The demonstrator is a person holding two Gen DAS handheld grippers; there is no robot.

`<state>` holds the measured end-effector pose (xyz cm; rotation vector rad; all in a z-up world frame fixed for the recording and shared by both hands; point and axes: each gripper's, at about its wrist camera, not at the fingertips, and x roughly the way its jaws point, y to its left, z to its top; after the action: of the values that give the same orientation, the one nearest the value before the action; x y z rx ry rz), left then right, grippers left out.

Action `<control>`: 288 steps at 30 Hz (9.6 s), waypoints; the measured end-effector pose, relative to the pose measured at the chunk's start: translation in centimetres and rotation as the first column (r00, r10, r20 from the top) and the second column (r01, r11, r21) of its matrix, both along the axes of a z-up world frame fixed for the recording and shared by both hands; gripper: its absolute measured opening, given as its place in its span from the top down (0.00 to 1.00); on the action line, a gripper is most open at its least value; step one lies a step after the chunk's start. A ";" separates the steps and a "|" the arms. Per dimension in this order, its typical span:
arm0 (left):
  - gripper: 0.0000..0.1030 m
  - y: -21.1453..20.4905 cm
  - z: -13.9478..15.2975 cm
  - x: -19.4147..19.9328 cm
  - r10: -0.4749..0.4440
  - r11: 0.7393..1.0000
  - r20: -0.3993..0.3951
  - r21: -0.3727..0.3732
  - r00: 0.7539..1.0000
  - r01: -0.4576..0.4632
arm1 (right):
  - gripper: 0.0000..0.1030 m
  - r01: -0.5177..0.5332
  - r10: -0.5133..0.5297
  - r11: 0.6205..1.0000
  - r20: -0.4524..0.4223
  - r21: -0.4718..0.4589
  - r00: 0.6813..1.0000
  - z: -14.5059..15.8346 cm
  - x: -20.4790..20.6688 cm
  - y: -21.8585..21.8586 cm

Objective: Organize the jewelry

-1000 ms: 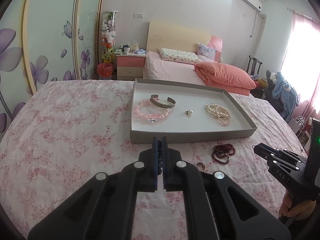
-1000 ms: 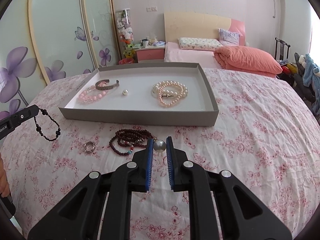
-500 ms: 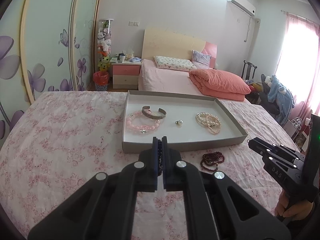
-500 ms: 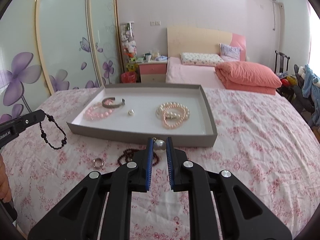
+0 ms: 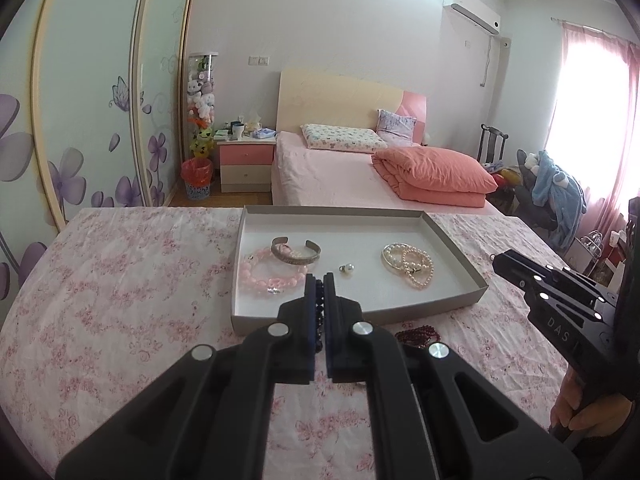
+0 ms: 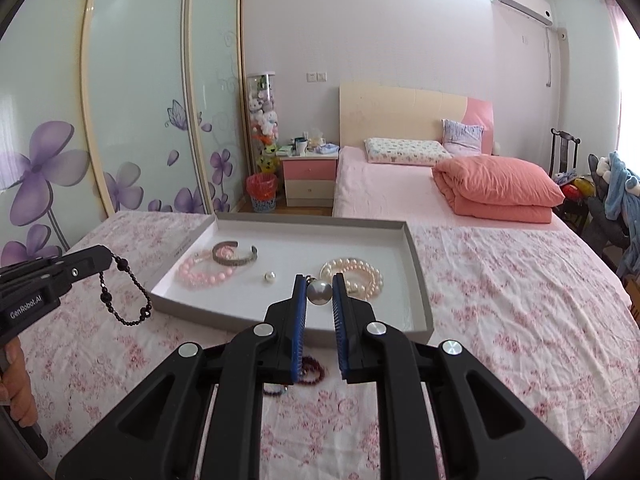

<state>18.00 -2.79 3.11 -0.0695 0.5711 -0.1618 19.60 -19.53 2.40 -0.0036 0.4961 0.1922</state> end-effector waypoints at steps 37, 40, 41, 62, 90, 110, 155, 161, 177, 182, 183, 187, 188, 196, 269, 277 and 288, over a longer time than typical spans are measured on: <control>0.95 -1.6 0.3 9.2 0.001 1.000 -0.017 0.005 1.000 -0.001 | 0.86 0.005 -0.005 0.999 0.007 0.034 1.000 -0.6 8.3 0.4; 0.95 -1.8 -0.2 10.2 0.000 1.000 -0.028 0.002 1.000 0.000 | 0.86 0.002 -0.002 0.999 -0.019 0.034 1.000 -1.4 9.4 0.8; 0.96 -1.8 -0.4 10.6 0.001 1.000 -0.032 0.001 0.999 -0.001 | 0.86 0.001 0.000 0.999 -0.028 0.035 1.000 -1.7 9.8 0.9; 0.92 -1.3 -2.8 14.0 -0.011 0.998 -0.124 -0.069 0.992 0.003 | 0.67 0.026 -0.015 0.996 -0.127 0.084 0.992 -3.5 11.7 0.2; 0.29 3.0 -6.3 2.9 0.035 0.999 -0.196 0.030 0.980 -0.029 | 0.25 -0.175 0.153 0.984 -0.327 -0.039 0.933 -7.3 3.6 2.5; 0.26 3.8 -7.3 1.6 0.044 0.999 -0.225 0.021 0.973 -0.040 | 0.85 -0.152 0.113 0.985 -0.376 -0.076 0.920 -9.0 4.7 3.0; 0.79 -4.2 -10.7 3.6 0.022 0.988 -0.310 0.150 0.951 0.026 | 0.87 0.027 -0.013 0.999 -0.387 0.030 0.922 -9.3 2.8 -2.2; 0.79 -1.5 -10.6 3.6 0.059 0.992 -0.309 0.125 0.949 -0.020 | 0.87 -0.015 0.024 1.000 -0.386 0.027 0.922 -9.3 2.6 -1.2; 0.79 -1.1 -10.6 3.5 0.055 0.994 -0.310 0.111 0.949 -0.021 | 0.87 -0.014 0.026 0.999 -0.387 0.033 0.922 -9.3 2.5 -1.0; 0.79 -1.2 -10.6 3.5 0.055 0.994 -0.310 0.111 0.949 -0.021 | 0.87 -0.014 0.022 1.000 -0.386 0.024 0.922 -9.3 2.5 -1.0; 0.79 -1.1 -10.6 3.5 0.055 0.994 -0.309 0.111 0.949 -0.021 | 0.87 -0.014 0.020 1.000 -0.384 0.019 0.923 -9.3 2.5 -0.9; 0.79 -1.1 -10.6 3.5 0.057 0.994 -0.309 0.104 0.950 -0.026 | 0.95 -0.021 0.025 1.000 -0.361 0.014 0.932 -9.0 2.3 -0.7; 0.79 -1.1 -10.6 3.4 0.058 0.994 -0.309 0.101 0.949 -0.028 | 0.95 -0.024 0.024 1.000 -0.357 0.004 0.934 -8.9 2.2 -0.5; 0.79 -0.3 -10.0 2.7 0.075 0.995 -0.301 0.086 0.951 -0.052 | 0.95 -0.031 0.033 0.999 -0.317 0.012 0.948 -8.0 1.5 -0.5; 0.67 -3.3 -5.8 14.8 0.007 0.999 -0.099 0.038 0.995 -0.003 | 0.55 0.065 -0.032 0.982 -0.184 0.180 0.983 -3.5 12.4 -1.8; 0.63 -0.7 -4.9 14.5 0.054 0.998 -0.104 -0.008 0.993 -0.055 | 0.55 0.078 -0.046 0.981 -0.172 0.180 0.984 -3.1 11.6 -2.4; 0.54 1.5 -2.4 10.6 0.089 0.996 -0.062 -0.020 0.994 -0.090 | 0.47 0.067 -0.044 0.983 -0.138 0.169 0.989 -1.5 8.3 -1.9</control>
<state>28.63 -1.33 0.69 -0.1223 0.6265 -0.0789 27.91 -21.41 0.91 0.1940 0.6118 0.1809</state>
